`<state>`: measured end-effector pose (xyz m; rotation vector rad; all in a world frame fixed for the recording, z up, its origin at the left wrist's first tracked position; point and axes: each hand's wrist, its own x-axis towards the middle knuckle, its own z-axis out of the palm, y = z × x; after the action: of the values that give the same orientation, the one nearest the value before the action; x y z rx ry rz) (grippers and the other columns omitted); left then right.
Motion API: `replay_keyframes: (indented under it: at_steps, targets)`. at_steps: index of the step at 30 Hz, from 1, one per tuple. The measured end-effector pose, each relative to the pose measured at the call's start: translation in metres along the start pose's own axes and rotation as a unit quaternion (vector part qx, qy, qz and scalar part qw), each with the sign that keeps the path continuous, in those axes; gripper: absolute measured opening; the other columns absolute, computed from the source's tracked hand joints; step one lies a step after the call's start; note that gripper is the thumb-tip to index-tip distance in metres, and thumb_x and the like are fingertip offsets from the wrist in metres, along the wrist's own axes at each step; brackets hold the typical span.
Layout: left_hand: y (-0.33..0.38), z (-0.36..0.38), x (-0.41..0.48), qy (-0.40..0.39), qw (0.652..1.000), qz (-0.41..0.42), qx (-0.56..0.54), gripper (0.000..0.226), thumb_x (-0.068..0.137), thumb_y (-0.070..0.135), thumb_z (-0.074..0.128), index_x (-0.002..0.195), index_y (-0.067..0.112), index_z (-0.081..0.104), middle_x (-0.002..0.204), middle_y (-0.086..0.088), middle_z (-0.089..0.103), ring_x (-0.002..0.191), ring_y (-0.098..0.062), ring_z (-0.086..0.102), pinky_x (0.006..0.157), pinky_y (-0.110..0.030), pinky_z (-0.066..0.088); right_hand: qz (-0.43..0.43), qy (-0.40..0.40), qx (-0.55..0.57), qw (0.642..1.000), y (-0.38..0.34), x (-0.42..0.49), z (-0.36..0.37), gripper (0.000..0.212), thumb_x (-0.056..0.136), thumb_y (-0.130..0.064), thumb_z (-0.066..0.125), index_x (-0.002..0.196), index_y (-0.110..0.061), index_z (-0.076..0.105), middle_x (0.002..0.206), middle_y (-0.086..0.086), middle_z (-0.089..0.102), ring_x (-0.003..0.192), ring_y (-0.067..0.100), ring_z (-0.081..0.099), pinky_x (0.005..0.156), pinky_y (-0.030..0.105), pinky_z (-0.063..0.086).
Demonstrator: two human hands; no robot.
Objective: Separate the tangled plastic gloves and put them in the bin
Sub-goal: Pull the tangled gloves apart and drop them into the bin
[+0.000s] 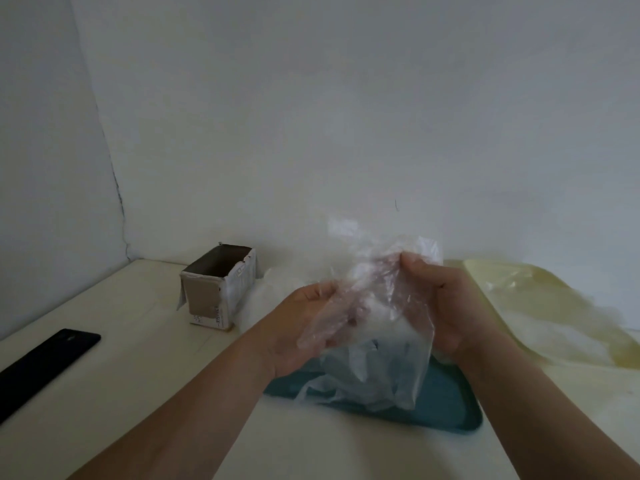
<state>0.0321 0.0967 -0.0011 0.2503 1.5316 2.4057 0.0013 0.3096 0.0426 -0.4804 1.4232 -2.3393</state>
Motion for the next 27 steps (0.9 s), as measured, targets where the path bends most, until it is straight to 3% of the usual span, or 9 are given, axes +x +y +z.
replay_keyframes:
  at_steps: [2, 4, 7, 11, 13, 16, 19, 24, 27]
  targets:
    - [-0.002, -0.009, -0.003, 0.026, 0.998, 0.008, 0.059, 0.032, 0.097, 0.018, 0.073, 0.121, -0.003, 0.070, 0.105, -0.017, 0.070, 0.091, -0.028, 0.066, 0.092, -0.048, 0.056, -0.023, 0.004, 0.000, 1.000, -0.004, 0.000, 0.002, 0.022, 0.098, -0.018, 0.054, 0.110, -0.002, 0.064, 0.099, 0.019, 0.065, 0.091, 0.034, 0.066, 0.088, 0.045, 0.057]
    - [-0.006, -0.021, -0.007, 0.108, 0.990, 0.005, 0.094, 0.016, 0.099, 0.012, 0.069, 0.111, 0.003, 0.074, 0.096, -0.015, 0.072, 0.081, -0.025, 0.069, 0.079, -0.040, 0.058, -0.053, 0.028, -0.012, 0.998, -0.005, 0.002, 0.001, 0.020, 0.098, -0.015, 0.054, 0.107, 0.000, 0.064, 0.096, 0.016, 0.065, 0.088, 0.029, 0.067, 0.085, 0.037, 0.057]
    - [-0.007, -0.044, -0.014, 0.274, 0.956, -0.011, 0.106, 0.019, 0.101, 0.007, 0.065, 0.117, 0.010, 0.074, 0.104, -0.014, 0.079, 0.091, -0.028, 0.075, 0.080, -0.040, 0.062, -0.076, 0.056, -0.049, 0.994, -0.008, 0.003, -0.008, 0.023, 0.092, -0.014, 0.062, 0.106, 0.004, 0.069, 0.094, 0.017, 0.068, 0.090, 0.031, 0.069, 0.089, 0.039, 0.056]
    - [0.014, -0.054, -0.019, 0.403, 0.907, 0.048, 0.115, 0.016, 0.099, 0.009, 0.066, 0.110, 0.016, 0.075, 0.112, -0.010, 0.074, 0.101, -0.030, 0.072, 0.100, -0.052, 0.056, -0.058, 0.024, -0.113, 0.992, -0.018, -0.001, -0.017, 0.053, 0.062, -0.030, 0.089, 0.101, 0.003, 0.075, 0.086, 0.020, 0.069, 0.079, 0.034, 0.068, 0.078, 0.038, 0.056]
    - [0.034, -0.037, -0.018, 0.354, 0.924, 0.097, 0.110, 0.021, 0.100, 0.022, 0.069, 0.116, 0.010, 0.074, 0.108, -0.009, 0.077, 0.104, -0.029, 0.073, 0.102, -0.048, 0.056, -0.047, -0.025, -0.143, 0.988, -0.023, -0.005, -0.014, 0.060, 0.055, -0.035, 0.094, 0.098, 0.003, 0.076, 0.082, 0.019, 0.068, 0.073, 0.032, 0.066, 0.077, 0.038, 0.056]
    - [0.050, 0.003, -0.013, 0.156, 0.976, 0.024, 0.148, 0.058, 0.090, 0.055, 0.071, 0.125, 0.009, 0.070, 0.117, -0.007, 0.078, 0.113, -0.024, 0.073, 0.104, -0.045, 0.055, -0.038, -0.056, -0.148, 0.987, -0.028, -0.007, -0.007, 0.067, 0.053, -0.032, 0.097, 0.098, 0.011, 0.073, 0.083, 0.020, 0.067, 0.069, 0.031, 0.065, 0.076, 0.041, 0.057]
    - [0.050, 0.038, -0.009, 0.001, 0.987, -0.013, 0.162, 0.054, 0.093, 0.046, 0.069, 0.132, 0.008, 0.070, 0.132, -0.013, 0.072, 0.121, -0.028, 0.069, 0.104, -0.046, 0.056, -0.028, -0.056, -0.150, 0.987, -0.029, -0.013, -0.002, 0.062, 0.046, -0.031, 0.099, 0.090, 0.005, 0.074, 0.085, 0.021, 0.068, 0.073, 0.033, 0.067, 0.080, 0.045, 0.057]
    - [0.043, 0.051, 0.006, -0.008, 0.988, -0.008, 0.151, 0.038, 0.092, 0.013, 0.075, 0.126, -0.003, 0.071, 0.126, -0.033, 0.067, 0.113, -0.043, 0.067, 0.099, -0.051, 0.058, -0.008, -0.031, -0.176, 0.984, -0.040, -0.028, -0.021, 0.053, 0.058, -0.026, 0.097, 0.092, 0.005, 0.072, 0.094, 0.027, 0.064, 0.088, 0.041, 0.063, 0.088, 0.058, 0.052]
    - [0.043, 0.049, 0.011, 0.031, 0.988, -0.003, 0.151, 0.022, 0.094, 0.013, 0.074, 0.112, 0.000, 0.078, 0.089, -0.013, 0.072, 0.079, -0.023, 0.063, 0.076, -0.039, 0.063, -0.032, 0.017, -0.202, 0.979, -0.047, -0.034, -0.035, 0.017, 0.080, -0.014, 0.079, 0.088, 0.001, 0.077, 0.084, 0.019, 0.069, 0.079, 0.033, 0.065, 0.080, 0.043, 0.057]
